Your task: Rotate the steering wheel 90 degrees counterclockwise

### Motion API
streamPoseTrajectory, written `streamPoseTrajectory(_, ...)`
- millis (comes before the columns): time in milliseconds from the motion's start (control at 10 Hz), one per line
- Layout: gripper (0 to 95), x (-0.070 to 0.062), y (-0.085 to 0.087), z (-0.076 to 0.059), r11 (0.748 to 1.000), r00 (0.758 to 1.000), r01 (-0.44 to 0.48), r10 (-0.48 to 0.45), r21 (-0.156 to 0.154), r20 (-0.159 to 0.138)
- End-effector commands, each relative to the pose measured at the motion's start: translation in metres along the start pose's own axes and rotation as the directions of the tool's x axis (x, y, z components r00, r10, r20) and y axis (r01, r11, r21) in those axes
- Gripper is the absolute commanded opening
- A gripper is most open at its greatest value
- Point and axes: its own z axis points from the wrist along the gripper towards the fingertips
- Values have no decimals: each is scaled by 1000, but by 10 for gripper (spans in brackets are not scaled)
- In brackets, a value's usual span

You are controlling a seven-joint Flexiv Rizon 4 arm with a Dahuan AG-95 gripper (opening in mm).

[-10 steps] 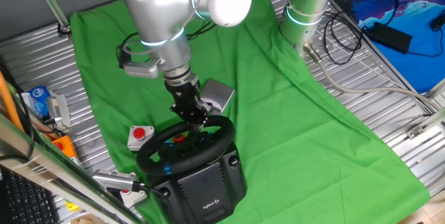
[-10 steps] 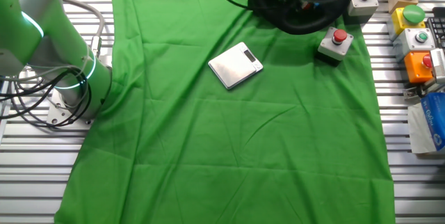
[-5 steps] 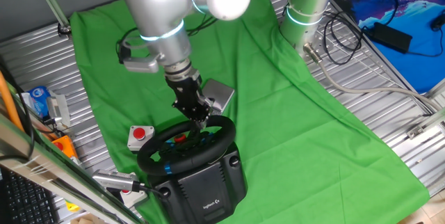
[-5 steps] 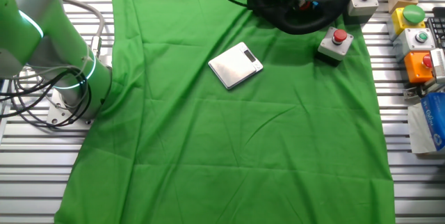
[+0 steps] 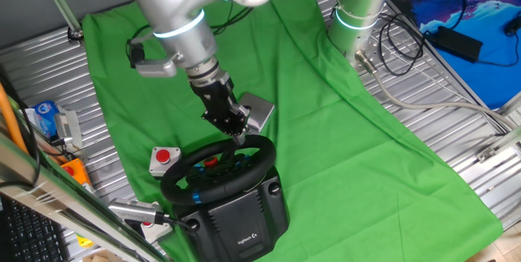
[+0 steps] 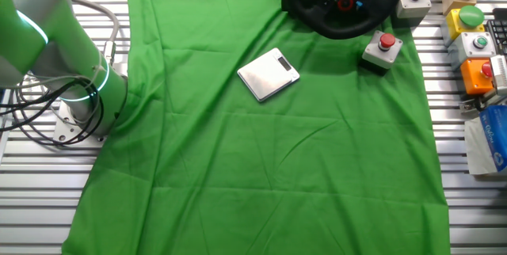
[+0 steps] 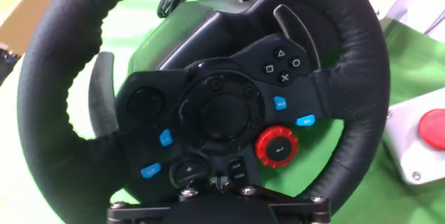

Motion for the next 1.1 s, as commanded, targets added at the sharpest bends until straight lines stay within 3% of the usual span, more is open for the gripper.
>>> streamPoseTrajectory(100,0,-1,5,-4,1000,1000,0,0,-9,-7)
streamPoseTrajectory(400,0,-1,5,-4,999,999,-43,44,-22,29)
streamPoseTrajectory(900,0,-1,5,-4,977,975,-215,215,0,48)
streamPoseTrajectory(1100,0,-1,5,-4,960,960,-278,277,30,49)
